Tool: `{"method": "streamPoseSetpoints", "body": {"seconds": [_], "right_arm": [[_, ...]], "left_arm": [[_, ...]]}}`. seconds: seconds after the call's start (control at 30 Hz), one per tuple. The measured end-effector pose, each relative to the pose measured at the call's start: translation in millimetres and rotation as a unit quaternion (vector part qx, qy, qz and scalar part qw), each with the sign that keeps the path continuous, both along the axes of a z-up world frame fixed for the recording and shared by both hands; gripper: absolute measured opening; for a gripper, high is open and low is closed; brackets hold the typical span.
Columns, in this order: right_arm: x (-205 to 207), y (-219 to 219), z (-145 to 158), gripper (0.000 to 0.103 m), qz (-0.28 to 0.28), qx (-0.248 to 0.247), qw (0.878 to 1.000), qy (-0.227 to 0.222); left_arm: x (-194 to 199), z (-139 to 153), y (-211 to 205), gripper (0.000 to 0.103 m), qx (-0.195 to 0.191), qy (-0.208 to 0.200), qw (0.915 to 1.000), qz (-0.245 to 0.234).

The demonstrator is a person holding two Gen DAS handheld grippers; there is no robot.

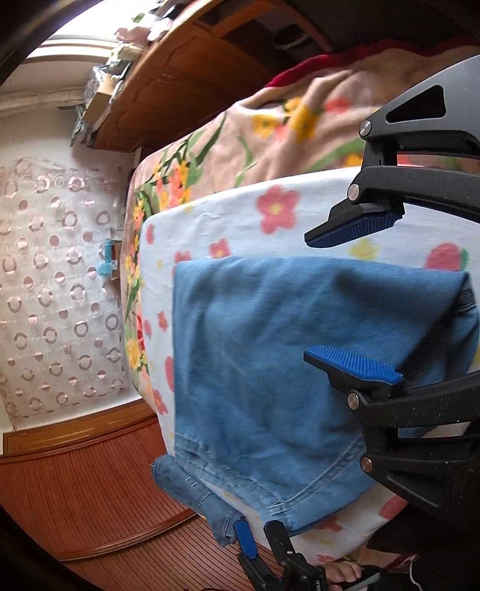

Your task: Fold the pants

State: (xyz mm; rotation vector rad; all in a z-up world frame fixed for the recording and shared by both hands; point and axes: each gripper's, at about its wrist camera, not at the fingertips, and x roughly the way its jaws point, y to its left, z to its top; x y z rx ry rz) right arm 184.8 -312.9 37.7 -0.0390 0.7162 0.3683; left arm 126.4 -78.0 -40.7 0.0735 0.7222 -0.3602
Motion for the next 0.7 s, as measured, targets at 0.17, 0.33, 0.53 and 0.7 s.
{"method": "streamPoseSetpoints", "body": {"seconds": [0.17, 0.33, 0.53, 0.7], "right_arm": [[-12.1, -2.7, -18.3, 0.059, -0.004, 0.025, 0.999, 0.02], [-26.4, -1.9, -26.5, 0.059, -0.007, 0.039, 0.999, 0.027], [-28.1, -3.3, -32.0, 0.059, -0.01, 0.044, 0.999, 0.022], [-26.9, -1.6, -32.3, 0.049, -0.005, 0.048, 0.998, 0.03]], "left_arm": [[-2.4, -12.8, -7.2, 0.081, 0.019, 0.013, 0.9997, -0.002], [-3.3, -28.9, 4.2, 0.081, 0.028, 0.03, 0.9991, 0.014], [-8.2, -35.9, 19.7, 0.081, 0.012, 0.032, 0.9992, 0.019], [-7.8, -37.8, 25.6, 0.081, 0.003, 0.033, 0.9992, 0.021]]}}
